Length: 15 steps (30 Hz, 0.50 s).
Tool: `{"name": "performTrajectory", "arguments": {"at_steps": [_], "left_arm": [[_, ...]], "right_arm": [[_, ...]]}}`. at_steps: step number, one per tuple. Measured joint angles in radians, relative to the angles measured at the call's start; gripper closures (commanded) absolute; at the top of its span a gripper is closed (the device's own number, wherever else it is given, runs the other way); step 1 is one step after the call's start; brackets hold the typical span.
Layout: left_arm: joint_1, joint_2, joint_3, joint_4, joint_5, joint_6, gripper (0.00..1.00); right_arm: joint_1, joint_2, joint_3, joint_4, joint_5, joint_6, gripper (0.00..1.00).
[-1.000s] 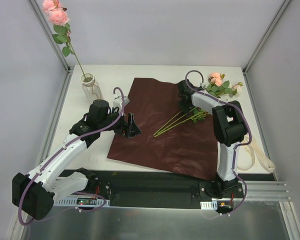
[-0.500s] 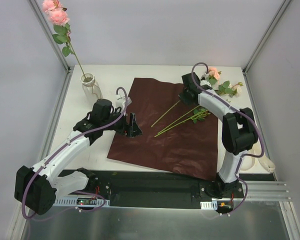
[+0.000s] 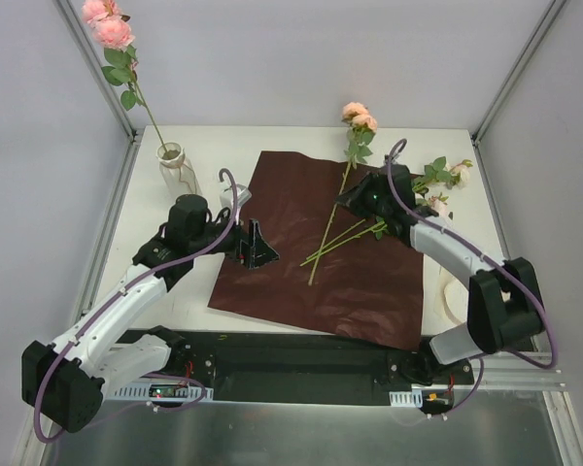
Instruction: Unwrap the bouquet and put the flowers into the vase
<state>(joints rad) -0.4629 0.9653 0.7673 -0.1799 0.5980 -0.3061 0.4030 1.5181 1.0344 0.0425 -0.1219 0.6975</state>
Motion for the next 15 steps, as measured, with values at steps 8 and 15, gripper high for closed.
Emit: {"name": "performTrajectory", "arguments": {"at_steps": [8, 15], "left_arm": [[0.000, 0.010, -0.065, 0.185, 0.161, -0.178, 0.19], [0.000, 0.062, 0.047, 0.231, 0.226, -0.283, 0.23]], "right_arm": [[0.209, -0.328, -0.313, 0.130, -0.119, -0.198, 0.99], [0.472, -0.586, -0.328, 0.114, -0.013, -0.323, 0.99]]}}
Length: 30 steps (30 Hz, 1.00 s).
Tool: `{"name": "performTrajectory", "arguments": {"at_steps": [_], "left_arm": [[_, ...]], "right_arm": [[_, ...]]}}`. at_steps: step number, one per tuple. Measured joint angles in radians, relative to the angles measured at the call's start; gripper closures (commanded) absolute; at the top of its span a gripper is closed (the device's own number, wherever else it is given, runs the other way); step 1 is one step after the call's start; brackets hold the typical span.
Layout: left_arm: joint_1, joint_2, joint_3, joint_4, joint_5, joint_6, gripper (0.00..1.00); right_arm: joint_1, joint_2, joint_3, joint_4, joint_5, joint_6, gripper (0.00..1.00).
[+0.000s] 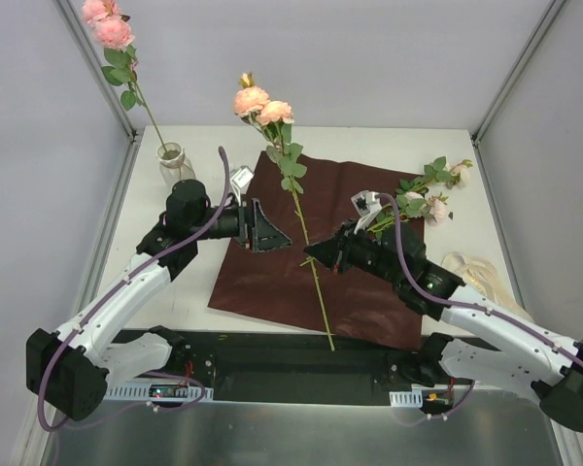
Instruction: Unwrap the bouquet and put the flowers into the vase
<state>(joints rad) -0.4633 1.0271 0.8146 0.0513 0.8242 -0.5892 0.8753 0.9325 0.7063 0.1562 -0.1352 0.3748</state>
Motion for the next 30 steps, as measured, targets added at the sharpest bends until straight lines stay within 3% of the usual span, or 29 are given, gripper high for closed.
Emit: {"name": "performTrajectory", "arguments": {"at_steps": [8, 15, 19, 23, 26, 30], "left_arm": [[-0.005, 0.051, 0.099, 0.042, 0.026, -0.067, 0.18], [-0.048, 0.053, 0.100, 0.049, -0.014, -0.099, 0.34], [-0.062, 0.051, 0.099, 0.049, -0.049, -0.122, 0.53], [-0.081, 0.029, 0.090, 0.048, -0.095, -0.138, 0.56], [-0.087, 0.000, 0.086, 0.047, -0.121, -0.155, 0.49], [-0.088, -0.030, 0.086, 0.048, -0.150, -0.186, 0.55]], "right_arm": [[0.122, -0.030, -0.045, 0.031, 0.159, -0.048, 0.99], [0.281, 0.019, -0.057, 0.058, 0.269, -0.103, 0.99], [0.344, 0.034, -0.055, 0.074, 0.340, -0.127, 0.99], [0.396, 0.047, -0.050, 0.068, 0.421, -0.153, 0.99], [0.434, 0.045, -0.043, 0.066, 0.480, -0.176, 0.99], [0.453, 0.023, -0.043, 0.063, 0.523, -0.195, 0.99]]}}
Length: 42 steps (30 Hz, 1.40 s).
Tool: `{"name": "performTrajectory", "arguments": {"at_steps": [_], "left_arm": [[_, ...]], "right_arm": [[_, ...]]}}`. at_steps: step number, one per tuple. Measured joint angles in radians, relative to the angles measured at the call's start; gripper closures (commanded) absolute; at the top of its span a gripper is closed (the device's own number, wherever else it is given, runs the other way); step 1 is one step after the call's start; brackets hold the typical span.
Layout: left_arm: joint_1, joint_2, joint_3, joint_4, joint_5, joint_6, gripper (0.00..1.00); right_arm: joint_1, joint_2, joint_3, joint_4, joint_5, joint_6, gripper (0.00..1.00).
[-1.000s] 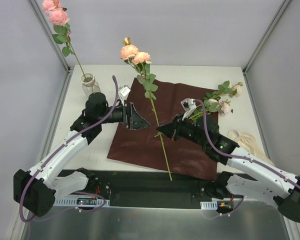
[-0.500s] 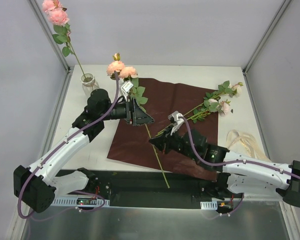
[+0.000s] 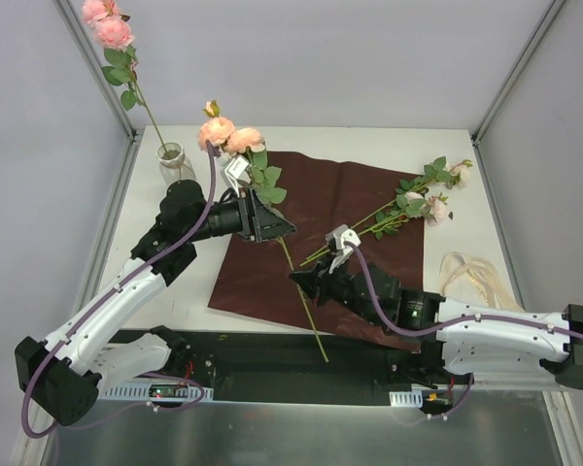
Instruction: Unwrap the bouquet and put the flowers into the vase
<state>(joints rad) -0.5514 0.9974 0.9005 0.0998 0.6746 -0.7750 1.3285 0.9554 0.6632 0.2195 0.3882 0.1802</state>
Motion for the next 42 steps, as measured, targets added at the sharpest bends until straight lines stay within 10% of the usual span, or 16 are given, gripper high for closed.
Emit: {"name": "performTrajectory", "arguments": {"at_steps": [11, 17, 23, 30, 38, 42], "left_arm": [[-0.013, -0.021, 0.000, 0.002, -0.047, -0.052, 0.59], [-0.018, 0.030, 0.024, 0.010, -0.051, -0.048, 0.91], [-0.019, 0.046, 0.048, 0.009, -0.049, -0.030, 0.65], [-0.019, 0.046, 0.056, 0.009, -0.051, -0.028, 0.65], [-0.019, 0.076, 0.083, 0.008, -0.050, -0.017, 1.00], [-0.019, 0.090, 0.101, -0.006, -0.053, 0.025, 1.00]], "right_arm": [[0.006, -0.058, -0.001, -0.015, 0.060, -0.071, 0.99], [0.019, -0.034, 0.031, -0.053, 0.064, -0.111, 0.99], [0.032, -0.032, 0.039, -0.060, 0.111, -0.123, 0.99], [0.037, -0.033, 0.039, -0.061, 0.170, -0.136, 0.99], [0.037, -0.044, 0.039, -0.076, 0.205, -0.148, 0.99], [0.037, -0.041, 0.049, -0.083, 0.199, -0.150, 0.68]]}}
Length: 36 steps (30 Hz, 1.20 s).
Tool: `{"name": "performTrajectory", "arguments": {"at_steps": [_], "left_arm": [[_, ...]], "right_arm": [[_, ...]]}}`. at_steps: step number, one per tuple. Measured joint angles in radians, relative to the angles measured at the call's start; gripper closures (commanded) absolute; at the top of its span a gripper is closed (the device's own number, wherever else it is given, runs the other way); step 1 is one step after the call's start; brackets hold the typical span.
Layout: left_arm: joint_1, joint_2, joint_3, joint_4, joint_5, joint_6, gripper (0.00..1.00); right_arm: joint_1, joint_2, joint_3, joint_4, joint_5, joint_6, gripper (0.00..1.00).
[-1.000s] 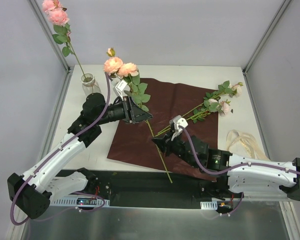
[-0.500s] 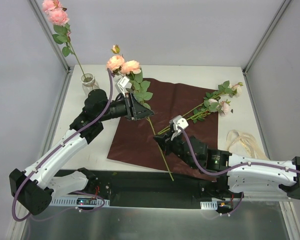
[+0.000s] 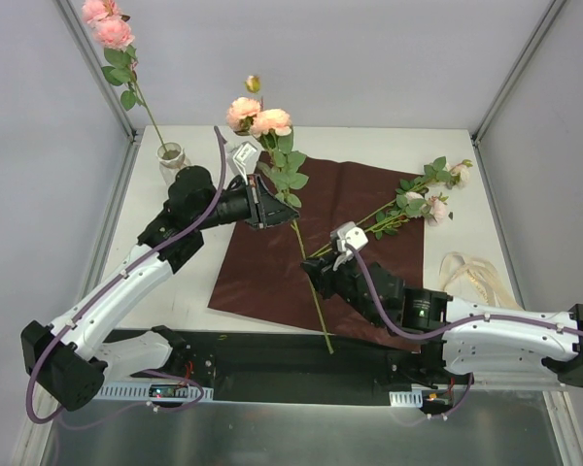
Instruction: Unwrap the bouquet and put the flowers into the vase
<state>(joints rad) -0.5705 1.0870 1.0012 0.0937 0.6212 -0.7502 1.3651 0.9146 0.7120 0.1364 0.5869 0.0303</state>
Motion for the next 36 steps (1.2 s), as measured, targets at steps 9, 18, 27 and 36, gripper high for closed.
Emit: {"name": "performTrajectory", "arguments": {"at_steps": [9, 18, 27, 36], "left_arm": [[0.003, -0.010, 0.293, -0.263, -0.311, 0.400, 1.00], [0.240, 0.098, 0.778, -0.379, -0.645, 0.669, 1.00], [0.331, 0.320, 1.127, -0.436, -0.811, 0.799, 1.00], [0.391, 0.415, 1.191, -0.462, -0.878, 0.869, 1.00]], "right_arm": [[0.001, 0.015, 0.100, -0.180, 0.086, -0.017, 0.51], [0.000, -0.105, 0.094, -0.270, 0.187, -0.016, 0.52], [0.000, -0.127, 0.061, -0.344, 0.197, 0.045, 0.52], [0.000, -0.122, 0.061, -0.361, 0.212, 0.056, 0.52]]}}
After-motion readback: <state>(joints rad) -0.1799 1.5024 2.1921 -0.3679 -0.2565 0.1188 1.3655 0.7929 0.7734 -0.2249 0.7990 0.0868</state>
